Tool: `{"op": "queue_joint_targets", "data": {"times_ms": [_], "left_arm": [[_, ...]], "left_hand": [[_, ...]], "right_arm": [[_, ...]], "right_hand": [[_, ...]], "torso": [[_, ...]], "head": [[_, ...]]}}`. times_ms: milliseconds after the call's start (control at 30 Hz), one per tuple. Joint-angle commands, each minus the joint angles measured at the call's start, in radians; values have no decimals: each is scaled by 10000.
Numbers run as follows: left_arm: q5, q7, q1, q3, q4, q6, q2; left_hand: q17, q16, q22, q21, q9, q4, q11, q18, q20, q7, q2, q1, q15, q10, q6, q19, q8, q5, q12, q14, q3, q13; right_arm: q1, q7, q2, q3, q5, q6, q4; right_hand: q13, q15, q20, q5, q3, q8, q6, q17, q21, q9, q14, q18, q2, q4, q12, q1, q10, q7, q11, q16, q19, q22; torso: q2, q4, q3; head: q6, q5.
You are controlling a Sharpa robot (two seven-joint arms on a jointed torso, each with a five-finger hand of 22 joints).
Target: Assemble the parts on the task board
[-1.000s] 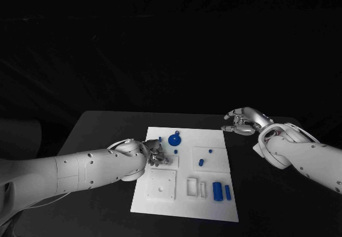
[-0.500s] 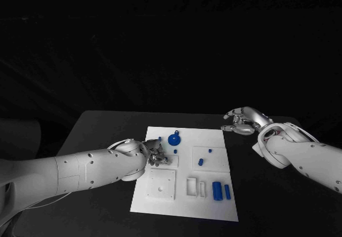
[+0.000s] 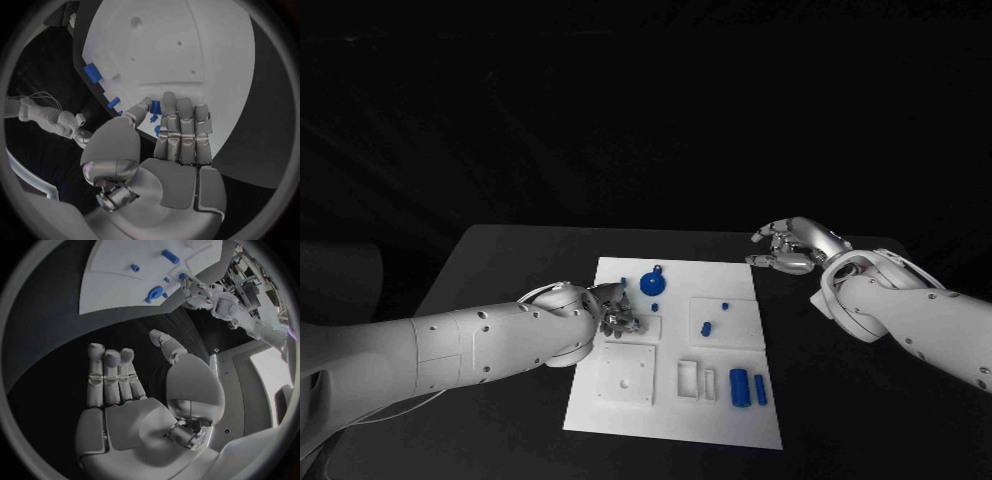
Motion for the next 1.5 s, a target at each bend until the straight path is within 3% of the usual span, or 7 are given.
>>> {"op": "queue_joint_targets", "data": {"times_ms": [33, 467, 733, 767, 800, 967, 1500], "left_arm": [[238, -65, -123, -77, -6, 384, 16], [556, 45, -123, -38, 200, 361, -92], [630, 66, -123, -30, 184, 311, -109], [644, 73, -123, -30, 176, 318, -108], [690, 83, -123, -30, 162, 320, -104], [791, 100, -121, -29, 88, 335, -80], [1023, 18, -119, -29, -106, 684, 11]], "left_hand": [[23, -68, 18, -57, -322, -88, -6, -59, -790, 40, 210, -54, 14, 61, -50, 96, -45, 61, -37, 90, -11, -7], [104, -236, 72, -166, -565, -718, 56, -102, -788, 118, 806, -284, 19, 18, -251, 106, -169, 134, -152, 82, 203, -3], [175, -327, 136, -224, -687, -1174, 66, -135, -783, 139, 1275, -618, 31, 10, -259, 112, -165, 424, -200, 91, 431, 16], [189, -351, 82, -313, -706, -912, 50, -122, -771, 154, 846, -336, 19, 26, -250, 131, -160, -2, -225, 93, 1544, 10], [218, -359, 109, -283, -730, -646, 134, -139, -774, 88, 608, -495, 43, 52, -267, 223, -160, -15, -236, 123, 2221, 17], [281, -372, 208, -233, -739, -617, 94, -142, -779, 159, 786, -903, 34, 58, -304, 230, -131, 36, -244, 140, 2637, 52], [431, -465, 405, -256, -816, -1362, 63, -149, -788, 123, 1268, -2155, 35, 112, -197, 261, 14, 247, -259, 202, 3343, 136]], "right_arm": [[-4, 46, -4, 0, -35, 102, 20], [-4, 42, -22, -1, -35, 128, 15], [-4, 37, -29, -3, -47, 149, 24], [-4, 36, -30, -3, -47, 151, 25], [-4, 35, -33, -4, -47, 155, 29], [-4, 33, -35, -4, -49, 159, 28], [-4, 18, -44, -6, -66, 206, 48]], "right_hand": [[-17, -31, 16, 39, -2, 60, -5, -17, -30, -11, -60, 683, 65, 9, 66, -2, -64, 92, -21, 67, -35, 11], [-20, -31, 17, 42, -6, 60, -6, -22, -31, -12, -63, 683, 62, 14, 67, -12, -65, 93, -20, 71, -36, 14], [-22, -31, 18, 46, -7, 60, -7, -25, -32, -13, -64, 683, 61, 16, 69, -14, -66, 93, -20, 73, -37, 15], [-23, -31, 18, 46, -7, 60, -7, -26, -32, -13, -65, 683, 61, 16, 69, -14, -66, 93, -20, 73, -37, 15], [-23, -31, 18, 46, -7, 60, -7, -26, -32, -13, -65, 683, 61, 16, 69, -14, -66, 93, -20, 73, -37, 15], [-24, -31, 18, 49, -7, 60, -7, -28, -33, -13, -66, 683, 61, 16, 70, -13, -67, 93, -20, 74, -38, 16], [-29, -30, 18, 56, -7, 60, -9, -34, -35, -14, -72, 683, 55, 12, 72, -8, -70, 93, -20, 78, -42, 19]], "torso": [[2, 5, 1], [0, 0, -3], [0, 0, 1], [-1, 1, 2], [0, 0, 1], [0, -3, 5], [2, 1, 2]], "head": [[2, 3], [5, 21], [22, 24], [22, 24], [22, 27], [19, 33], [17, 32]]}}
